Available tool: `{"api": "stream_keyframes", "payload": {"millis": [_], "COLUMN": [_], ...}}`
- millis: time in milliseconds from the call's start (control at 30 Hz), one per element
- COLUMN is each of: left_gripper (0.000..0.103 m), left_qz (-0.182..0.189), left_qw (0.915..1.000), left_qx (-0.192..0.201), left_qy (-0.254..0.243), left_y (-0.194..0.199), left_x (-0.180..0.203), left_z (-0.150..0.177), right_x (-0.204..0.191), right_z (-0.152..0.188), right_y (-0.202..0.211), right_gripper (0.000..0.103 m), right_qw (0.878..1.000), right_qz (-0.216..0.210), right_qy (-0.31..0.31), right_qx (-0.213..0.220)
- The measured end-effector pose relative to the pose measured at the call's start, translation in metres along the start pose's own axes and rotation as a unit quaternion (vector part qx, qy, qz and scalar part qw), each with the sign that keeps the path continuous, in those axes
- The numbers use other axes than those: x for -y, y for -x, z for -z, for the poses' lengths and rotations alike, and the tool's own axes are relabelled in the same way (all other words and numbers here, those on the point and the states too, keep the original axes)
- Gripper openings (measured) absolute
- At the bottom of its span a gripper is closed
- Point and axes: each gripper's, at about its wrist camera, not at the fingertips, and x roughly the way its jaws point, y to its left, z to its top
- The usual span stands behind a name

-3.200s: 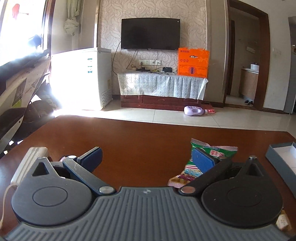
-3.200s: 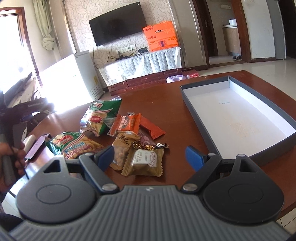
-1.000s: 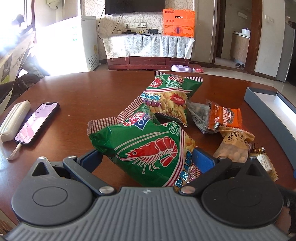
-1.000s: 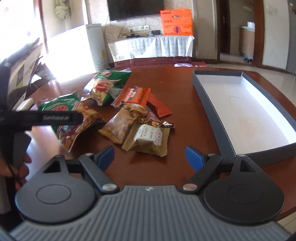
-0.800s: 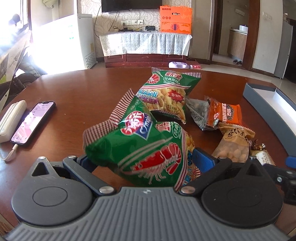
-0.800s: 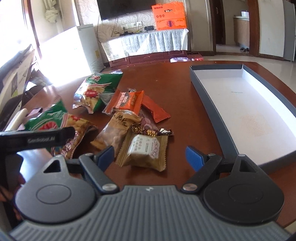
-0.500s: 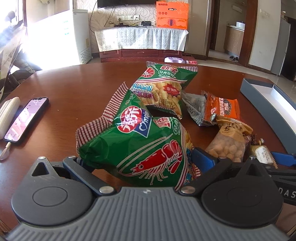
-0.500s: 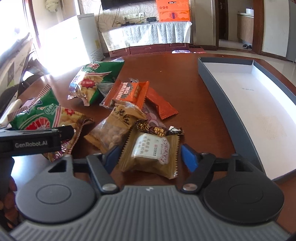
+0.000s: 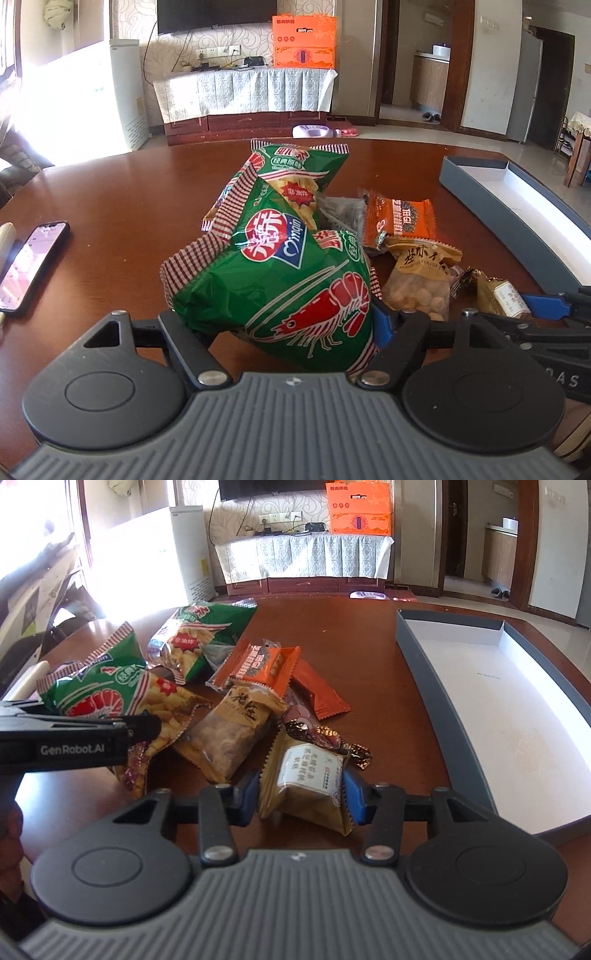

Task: Organize snacks
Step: 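Carry both packets over the grey box and open both tools to drop them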

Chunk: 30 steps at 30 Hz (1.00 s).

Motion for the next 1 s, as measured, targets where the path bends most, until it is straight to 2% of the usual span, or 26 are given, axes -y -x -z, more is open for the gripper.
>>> {"api": "stream_keyframes", "payload": {"millis": [133, 367, 533, 800, 1000], "left_gripper": [0.08, 0.08, 0.08, 0.08, 0.08], "left_qz": [-0.01, -0.028, -0.039, -0.018, 0.008], "left_qw": [0.9996, 0.9989, 0.9966, 0.9927, 0.9909], "left_qx": [0.019, 0.031, 0.059, 0.09, 0.099], "left_qy": [-0.017, -0.023, -0.043, -0.078, -0.09], "left_y": [0.008, 0.013, 0.026, 0.034, 0.027], "left_x": [0.004, 0.009, 0.022, 0.061, 0.096], "left_z": [0.0, -0.004, -0.01, -0.019, -0.028], "right_x": [0.003, -0.009, -0.01, 0.011, 0.039], "right_z": [-0.004, -0.012, -0.022, -0.041, -0.048], "right_y": [0.012, 0.03, 0.045, 0.063, 0.07], "right_gripper": [0.051, 0.051, 0.051, 0.051, 0.051], "right_qw": [1.0, 0.998, 0.995, 0.992, 0.991], "right_qz": [-0.006, -0.019, -0.02, -0.006, 0.028], "right_qy": [-0.01, 0.013, 0.026, 0.021, 0.036], "right_qx": [0.025, 0.061, 0.092, 0.125, 0.129]}}
